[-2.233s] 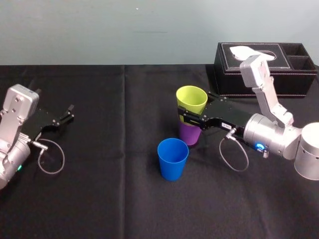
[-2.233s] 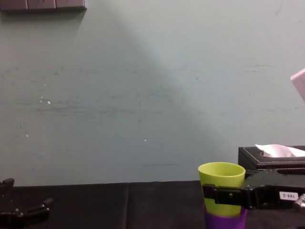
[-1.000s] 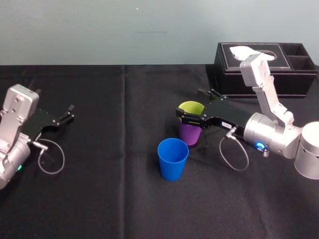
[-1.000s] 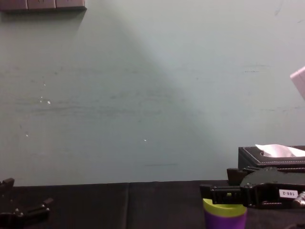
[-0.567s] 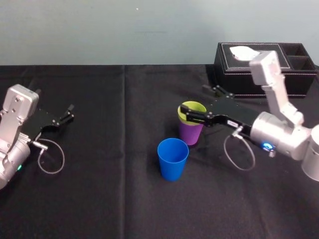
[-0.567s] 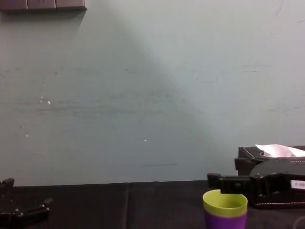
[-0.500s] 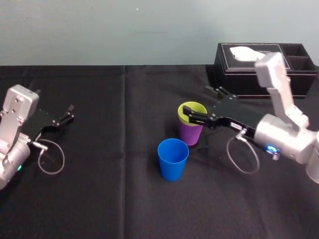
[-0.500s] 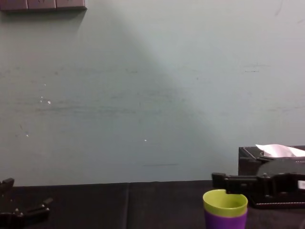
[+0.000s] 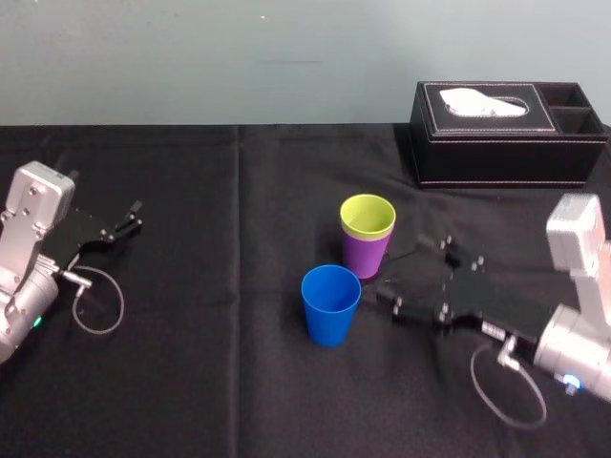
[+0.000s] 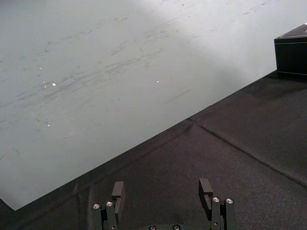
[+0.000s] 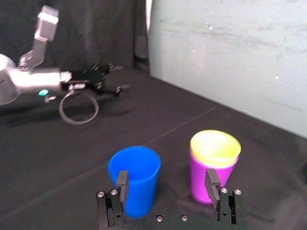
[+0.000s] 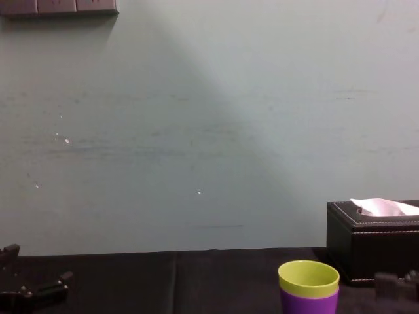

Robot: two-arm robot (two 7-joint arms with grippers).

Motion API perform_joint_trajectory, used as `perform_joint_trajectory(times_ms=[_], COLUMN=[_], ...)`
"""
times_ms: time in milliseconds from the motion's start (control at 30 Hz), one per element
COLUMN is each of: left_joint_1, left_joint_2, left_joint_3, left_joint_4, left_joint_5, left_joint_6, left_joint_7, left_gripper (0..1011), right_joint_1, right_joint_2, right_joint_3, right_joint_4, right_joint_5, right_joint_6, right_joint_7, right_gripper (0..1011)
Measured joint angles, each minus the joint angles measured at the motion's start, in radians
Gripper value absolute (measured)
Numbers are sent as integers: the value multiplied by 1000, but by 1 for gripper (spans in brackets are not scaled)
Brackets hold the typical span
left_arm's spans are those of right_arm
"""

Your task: Stack the three plastic cups sequentially using one hand.

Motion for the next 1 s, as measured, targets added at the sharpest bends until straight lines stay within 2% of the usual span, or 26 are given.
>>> perform_joint_trajectory(times_ms=[167,367,1000], left_joint_1=[0,0,0], left_joint_2=[0,0,0], left_joint_3=[0,0,0], left_joint_4=[0,0,0], left_joint_5=[0,0,0], left_joint_6=[0,0,0], left_joint_7=[0,0,0], left_gripper=[1012,1011,1011], right_joint_1=[-44,-51,23], right_joint_2=[7,-4,-57], right_joint_3=[-4,-17,-83], right_joint_4=[6,28,93], right_joint_5=[-11,-24,-64], right_joint_6=[-29,-35,-5], right_joint_7=[15,25,46], right_gripper=[1003,1003,1003])
